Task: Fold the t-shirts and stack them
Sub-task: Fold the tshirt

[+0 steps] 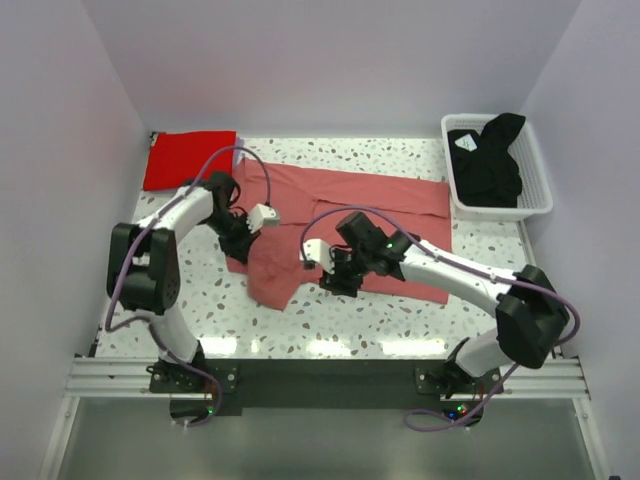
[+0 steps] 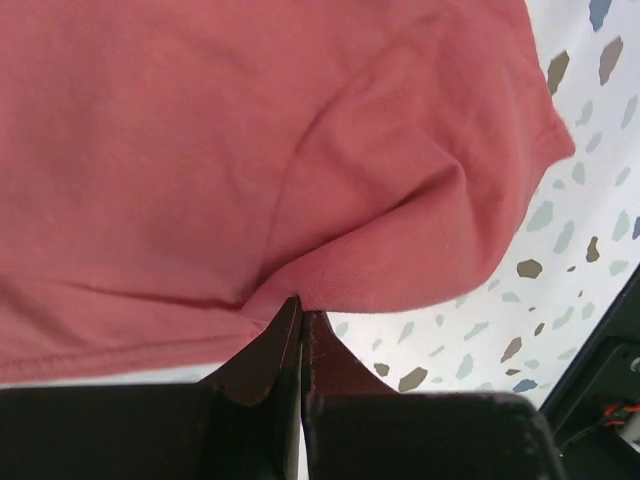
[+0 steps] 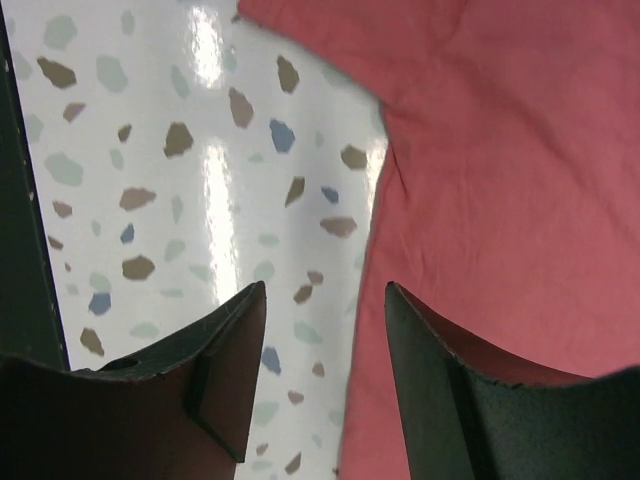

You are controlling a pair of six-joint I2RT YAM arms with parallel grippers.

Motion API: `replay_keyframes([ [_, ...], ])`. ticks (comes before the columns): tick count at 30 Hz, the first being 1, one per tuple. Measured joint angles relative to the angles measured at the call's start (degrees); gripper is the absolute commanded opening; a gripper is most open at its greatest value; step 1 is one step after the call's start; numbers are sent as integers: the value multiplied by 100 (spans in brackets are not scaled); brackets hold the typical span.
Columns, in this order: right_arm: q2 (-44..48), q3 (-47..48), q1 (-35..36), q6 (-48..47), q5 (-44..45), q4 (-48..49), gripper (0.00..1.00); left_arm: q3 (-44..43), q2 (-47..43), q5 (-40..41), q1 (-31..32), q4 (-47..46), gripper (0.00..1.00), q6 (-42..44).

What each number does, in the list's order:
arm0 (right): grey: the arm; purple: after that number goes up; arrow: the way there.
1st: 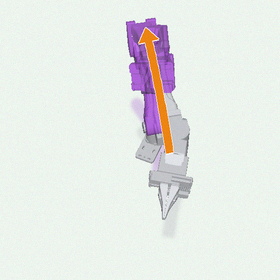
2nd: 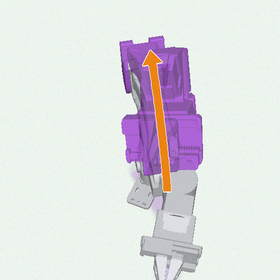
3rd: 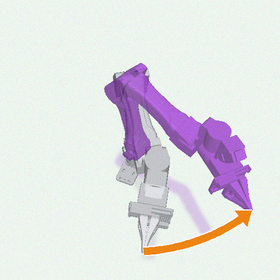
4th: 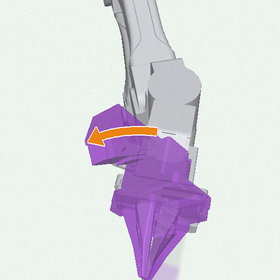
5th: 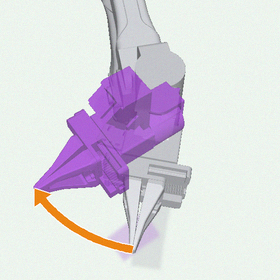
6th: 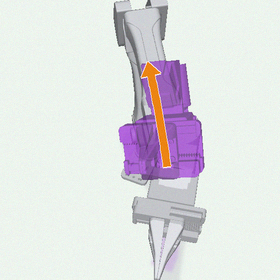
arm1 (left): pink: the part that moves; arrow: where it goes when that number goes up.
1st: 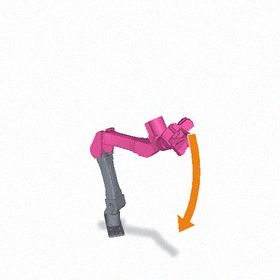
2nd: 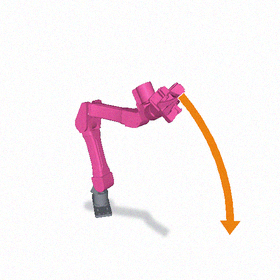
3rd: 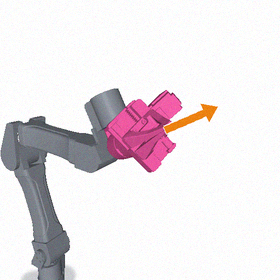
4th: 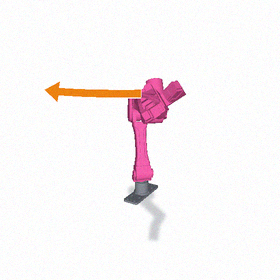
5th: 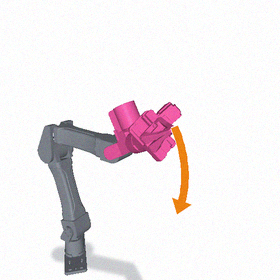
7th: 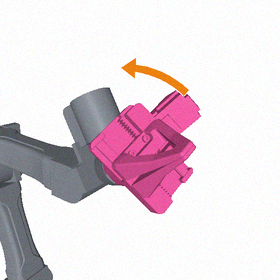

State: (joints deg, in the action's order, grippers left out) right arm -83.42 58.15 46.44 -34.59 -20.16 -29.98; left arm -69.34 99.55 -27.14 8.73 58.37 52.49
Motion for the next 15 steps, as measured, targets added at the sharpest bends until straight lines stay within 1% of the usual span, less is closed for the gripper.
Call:
replay_keyframes([
  [4, -522, 225, 472, 195, 105, 468, 58, -935, 1108, -155, -4, 111, 2, -160],
  [5, -621, 262, 581, 245, 144, 570, 59, -1169, 1377, -184, -7, 157, 6, -208],
  [6, -710, 308, 697, 302, 181, 649, 62, -1403, 1650, -216, -13, 181, 9, -249],
  [7, -782, 350, 785, 356, 249, 715, 64, -1554, 1832, -234, -15, 181, 14, -282],
  [8, -876, 409, 909, 415, 317, 793, 66, -1705, 2020, -269, -24, 229, 25, -352],
  [12, -1379, 857, 1355, 682, 605, 1062, 68, -1897, 2181, -413, -63, 426, 38, -514],
  [14, -1672, 1099, 1574, 817, 789, 1294, 67, -1917, 2201, -511, -85, 518, 41, -546],
  [15, -1821, 1193, 1674, 863, 874, 1414, 65, -1930, 2221, -575, -105, 551, 44, -549],
])
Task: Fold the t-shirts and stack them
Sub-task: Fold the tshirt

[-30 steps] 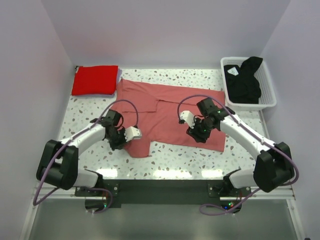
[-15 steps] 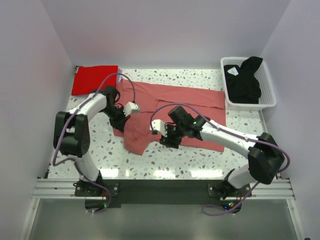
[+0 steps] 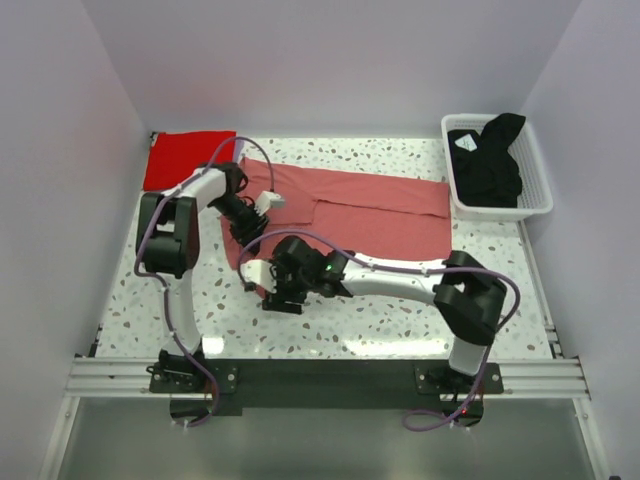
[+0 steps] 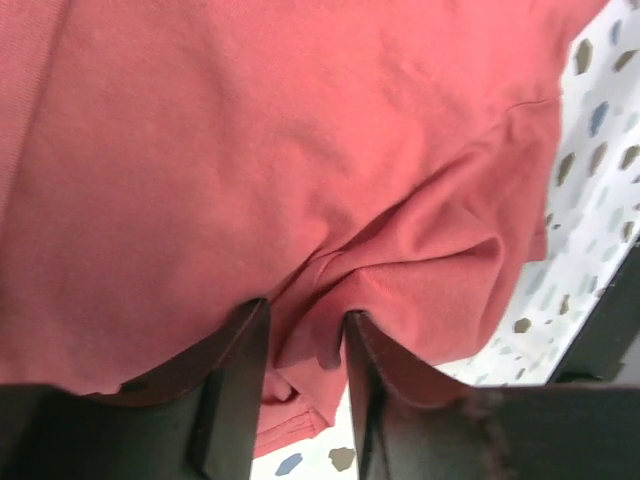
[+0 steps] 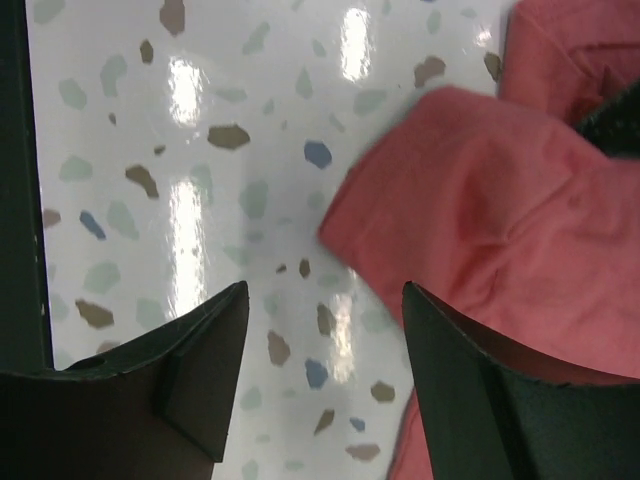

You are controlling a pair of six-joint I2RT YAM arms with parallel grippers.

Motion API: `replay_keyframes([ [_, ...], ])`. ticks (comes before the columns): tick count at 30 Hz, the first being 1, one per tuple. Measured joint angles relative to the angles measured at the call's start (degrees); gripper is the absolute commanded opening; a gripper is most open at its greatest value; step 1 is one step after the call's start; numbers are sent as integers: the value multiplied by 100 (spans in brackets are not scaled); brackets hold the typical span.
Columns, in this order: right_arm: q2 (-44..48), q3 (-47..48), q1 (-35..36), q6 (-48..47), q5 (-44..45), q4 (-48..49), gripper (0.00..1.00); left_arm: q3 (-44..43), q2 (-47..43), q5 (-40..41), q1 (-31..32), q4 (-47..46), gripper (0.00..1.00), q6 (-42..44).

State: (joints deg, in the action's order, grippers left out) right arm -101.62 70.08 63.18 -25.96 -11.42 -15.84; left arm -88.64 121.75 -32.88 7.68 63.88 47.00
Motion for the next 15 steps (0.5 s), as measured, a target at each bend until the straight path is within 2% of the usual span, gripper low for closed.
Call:
replay_keyframes([
  [3, -476, 275, 247, 70, 177, 221, 61, -26, 44, -232, -107, 101, 49, -42],
  [5, -802, 428, 339, 87, 212, 317, 59, -39, 66, -365, -186, 177, 56, -74],
  [8, -1239, 588, 374, 72, 297, 391, 55, -66, 72, -457, -295, 297, 58, -92],
  [13, -1438, 693, 339, 11, 407, 466, 27, -94, 44, -470, -678, 428, 58, -31],
  [15, -1438, 678, 302, -7, 468, 444, 10, -39, -52, -468, -901, 452, 58, 52],
])
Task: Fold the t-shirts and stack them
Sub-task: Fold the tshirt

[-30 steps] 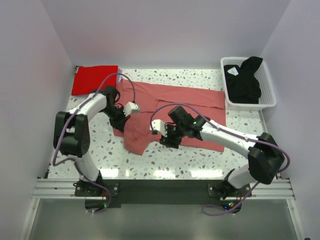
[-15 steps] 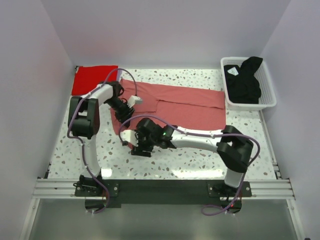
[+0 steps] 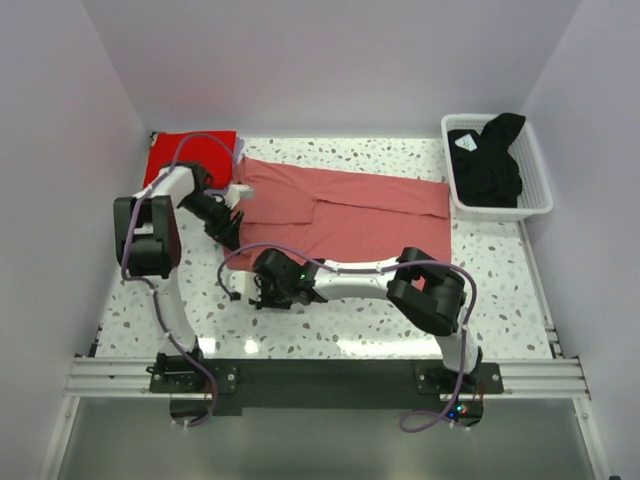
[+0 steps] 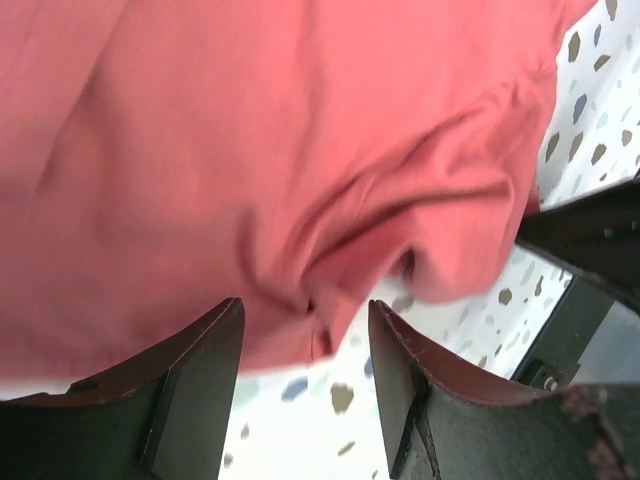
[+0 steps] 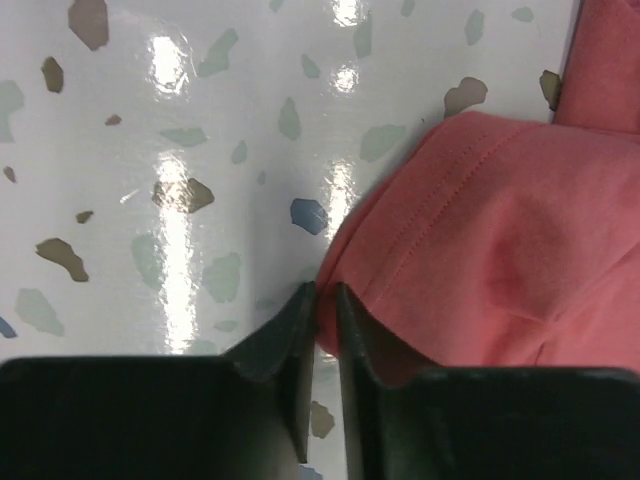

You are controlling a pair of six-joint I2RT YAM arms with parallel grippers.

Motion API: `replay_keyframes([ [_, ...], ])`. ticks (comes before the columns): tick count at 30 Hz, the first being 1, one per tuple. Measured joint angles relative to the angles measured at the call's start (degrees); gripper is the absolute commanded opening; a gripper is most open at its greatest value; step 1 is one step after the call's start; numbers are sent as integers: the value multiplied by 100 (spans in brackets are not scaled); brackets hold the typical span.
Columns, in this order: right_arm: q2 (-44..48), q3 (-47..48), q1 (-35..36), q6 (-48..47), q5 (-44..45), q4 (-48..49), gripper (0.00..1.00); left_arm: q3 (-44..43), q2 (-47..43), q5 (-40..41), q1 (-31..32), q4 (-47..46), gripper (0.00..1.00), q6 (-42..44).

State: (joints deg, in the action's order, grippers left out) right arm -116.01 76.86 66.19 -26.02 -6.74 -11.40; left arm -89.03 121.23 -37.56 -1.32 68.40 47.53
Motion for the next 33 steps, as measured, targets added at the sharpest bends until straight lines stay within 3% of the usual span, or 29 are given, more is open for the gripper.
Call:
replay_keyframes([
  [2, 0, -26, -33, 7, 31, 0, 0, 155, -234, 4, -256, 20, 58, 63],
  [10, 658, -173, -461, 282, -505, -389, 0, 1075, -1692, -162, -859, 11, 57, 400],
  [15, 1604, -177, -1346, 780, -1300, -398, 0, 1996, -2485, -267, -951, -186, 55, 579],
  [19, 1578, -160, -2059, 1150, -1674, -358, 0, 2396, -2813, -326, -876, -452, 50, 546],
  [23, 793, -15, -2439, 1486, -1799, -350, 0, 2796, -3091, -284, -592, -1075, 45, 278],
  [27, 87, 4, -2529, 1683, -1829, -437, 0, 3230, -3508, 50, 232, -1856, 43, -173],
  [33, -151, 262, -2586, 1856, -1814, -448, 0, 3434, -3613, 575, 1045, -2778, 43, -763],
])
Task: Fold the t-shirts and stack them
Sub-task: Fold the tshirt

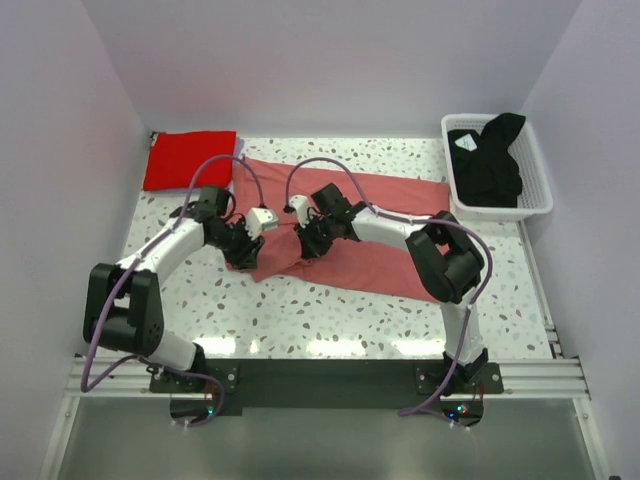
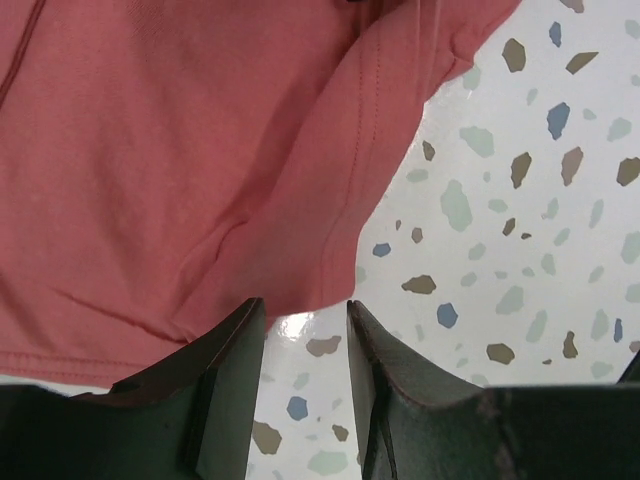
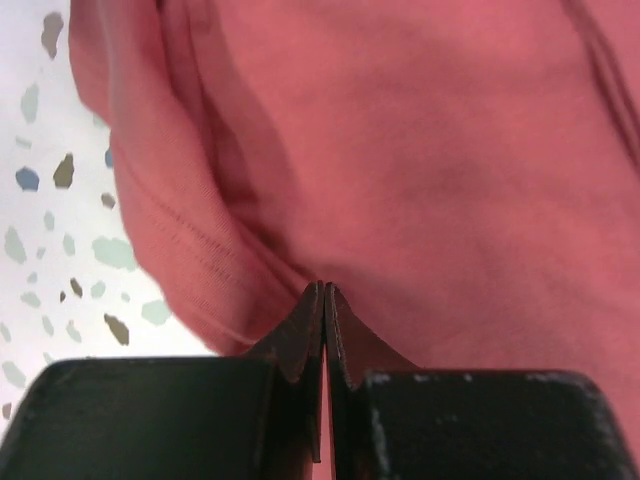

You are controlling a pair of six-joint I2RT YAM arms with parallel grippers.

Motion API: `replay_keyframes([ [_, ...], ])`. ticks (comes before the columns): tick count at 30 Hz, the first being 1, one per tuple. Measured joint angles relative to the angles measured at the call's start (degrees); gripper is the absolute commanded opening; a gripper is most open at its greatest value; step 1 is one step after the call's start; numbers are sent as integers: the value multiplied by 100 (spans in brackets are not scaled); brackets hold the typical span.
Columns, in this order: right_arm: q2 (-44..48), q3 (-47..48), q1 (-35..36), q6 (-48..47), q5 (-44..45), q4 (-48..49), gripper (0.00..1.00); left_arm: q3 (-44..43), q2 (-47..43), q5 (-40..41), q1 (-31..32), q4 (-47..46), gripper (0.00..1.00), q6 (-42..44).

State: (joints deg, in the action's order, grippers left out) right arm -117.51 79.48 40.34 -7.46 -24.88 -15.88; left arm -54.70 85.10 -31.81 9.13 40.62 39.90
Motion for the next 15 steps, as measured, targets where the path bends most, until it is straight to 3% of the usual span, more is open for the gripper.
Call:
replay_keyframes([
  [15, -175, 192, -92, 63, 92, -50, 0, 496, 546, 866, 883, -697, 43, -586],
])
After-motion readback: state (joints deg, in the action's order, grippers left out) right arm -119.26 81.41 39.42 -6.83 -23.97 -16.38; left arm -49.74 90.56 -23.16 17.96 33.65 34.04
